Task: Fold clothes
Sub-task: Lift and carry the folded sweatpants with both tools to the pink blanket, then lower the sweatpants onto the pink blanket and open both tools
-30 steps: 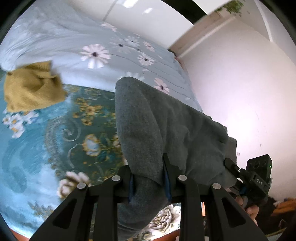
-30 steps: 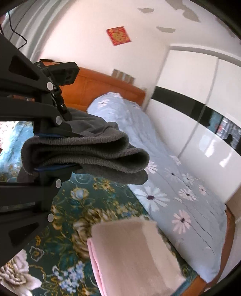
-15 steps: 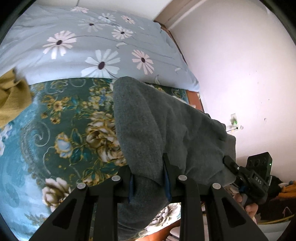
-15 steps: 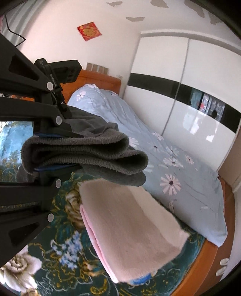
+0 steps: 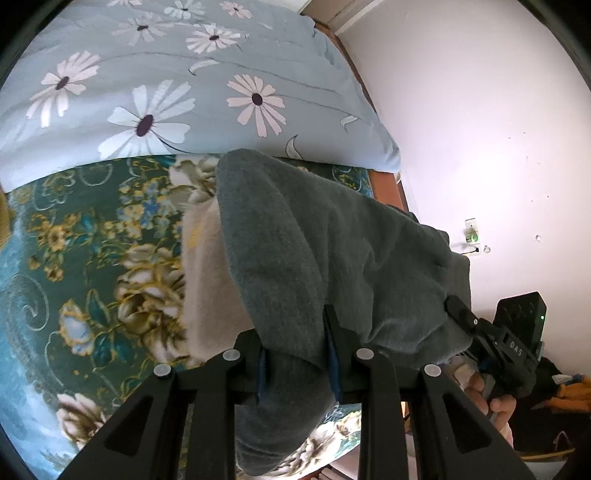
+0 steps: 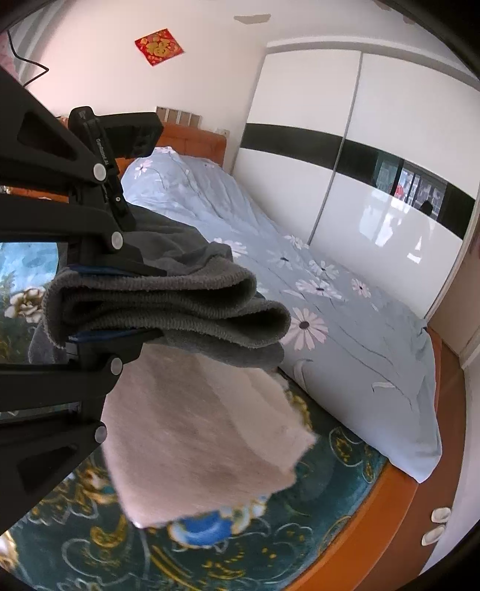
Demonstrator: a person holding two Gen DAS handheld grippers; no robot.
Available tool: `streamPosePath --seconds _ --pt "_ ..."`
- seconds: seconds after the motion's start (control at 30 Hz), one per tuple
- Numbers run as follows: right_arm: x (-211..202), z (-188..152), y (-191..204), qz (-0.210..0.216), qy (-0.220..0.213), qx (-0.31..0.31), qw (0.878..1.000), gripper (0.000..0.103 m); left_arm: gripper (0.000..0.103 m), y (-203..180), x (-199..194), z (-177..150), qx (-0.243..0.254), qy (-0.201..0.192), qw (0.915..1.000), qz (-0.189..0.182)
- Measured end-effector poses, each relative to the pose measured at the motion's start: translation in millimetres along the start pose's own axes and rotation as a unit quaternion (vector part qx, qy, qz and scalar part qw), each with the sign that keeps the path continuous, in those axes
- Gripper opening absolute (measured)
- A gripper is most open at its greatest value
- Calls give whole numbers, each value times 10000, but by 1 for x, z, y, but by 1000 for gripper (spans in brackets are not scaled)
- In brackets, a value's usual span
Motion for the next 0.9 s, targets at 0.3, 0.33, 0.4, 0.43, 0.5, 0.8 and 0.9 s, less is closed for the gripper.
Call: streamPosePath --seconds 0.3,0.33,0.4,0.43,0.5,0.8,0.9 --pt "26 24 -54 -318 189 191 9991 24 27 0 62 26 -111 265 9995 88" --pt "28 24 -61 -357 209 228 9989 24 27 6 70 28 -185 305 9993 127" --pt "37 19 -79 -519 290 382 9975 24 27 15 79 30 -262 283 9991 201" --pt "39 17 -85 -549 291 459 9970 24 27 20 82 30 -309 275 9990 153" --pt "42 12 -98 -528 249 615 9964 24 28 27 86 32 -366 273 9989 86" --pt "57 10 -117 -605 179 914 9938 27 31 33 96 36 -279 315 9990 178" --pt "54 13 -107 -641 243 749 9948 30 34 32 88 38 -366 324 9987 144"
Point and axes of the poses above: each gripper's, at about its wrist camera, not at the fingertips, and x roughly the way its jaws point, y to its left, z to its top, the point moved 3 cm from there along x, roughly the way its jaws point, and after that the axes turned 9 degrees about -x, right-handed, at the moved point
